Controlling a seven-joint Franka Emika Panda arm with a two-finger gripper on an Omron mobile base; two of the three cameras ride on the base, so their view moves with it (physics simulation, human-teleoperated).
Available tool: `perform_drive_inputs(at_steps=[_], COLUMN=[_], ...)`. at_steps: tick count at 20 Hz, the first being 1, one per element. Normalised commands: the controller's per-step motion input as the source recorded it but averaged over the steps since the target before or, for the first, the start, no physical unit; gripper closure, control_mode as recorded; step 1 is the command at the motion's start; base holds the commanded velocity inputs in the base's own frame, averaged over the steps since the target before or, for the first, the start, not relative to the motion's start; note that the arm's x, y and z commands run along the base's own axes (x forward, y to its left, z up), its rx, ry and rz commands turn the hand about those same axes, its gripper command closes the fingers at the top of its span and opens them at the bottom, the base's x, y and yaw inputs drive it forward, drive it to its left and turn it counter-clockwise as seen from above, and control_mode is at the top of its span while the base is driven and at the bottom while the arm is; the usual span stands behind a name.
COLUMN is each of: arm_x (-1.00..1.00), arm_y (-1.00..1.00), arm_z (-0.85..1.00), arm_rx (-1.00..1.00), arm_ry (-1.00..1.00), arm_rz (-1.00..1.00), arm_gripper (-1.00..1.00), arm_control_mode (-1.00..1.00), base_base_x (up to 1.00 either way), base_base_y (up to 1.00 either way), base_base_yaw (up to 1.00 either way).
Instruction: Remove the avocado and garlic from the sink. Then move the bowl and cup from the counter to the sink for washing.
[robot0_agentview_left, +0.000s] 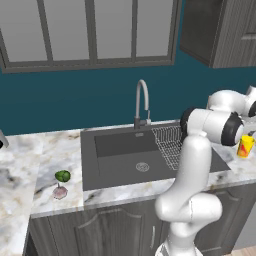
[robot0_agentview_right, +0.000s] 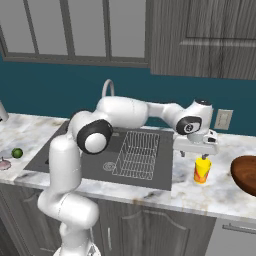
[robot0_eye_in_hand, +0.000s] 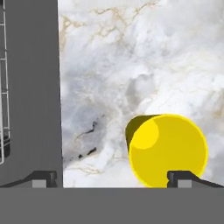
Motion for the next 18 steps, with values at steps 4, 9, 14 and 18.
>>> perform_drive_inputs(at_steps=[4,9,14,18], arm_x=[0.12,0.1,0.11,0.15], arm_y=[-0.06,-0.02,-0.03,-0.07], arm_z=[-0.18,-0.19,-0.21,-0.22], arm_rx=[0.0,0.0,0.0,0.0], arm_ry=[0.0,0.0,0.0,0.0], arm_rz=[0.0,0.0,0.0,0.0], arm_gripper=[-1.0,-1.0,-1.0,-1.0], arm_control_mode=[-1.0,-1.0,-1.0,-1.0], base_base_x=[0.0,0.0,0.0,0.0], base_base_y=[0.0,0.0,0.0,0.0], base_base_yaw=[0.0,0.0,0.0,0.0])
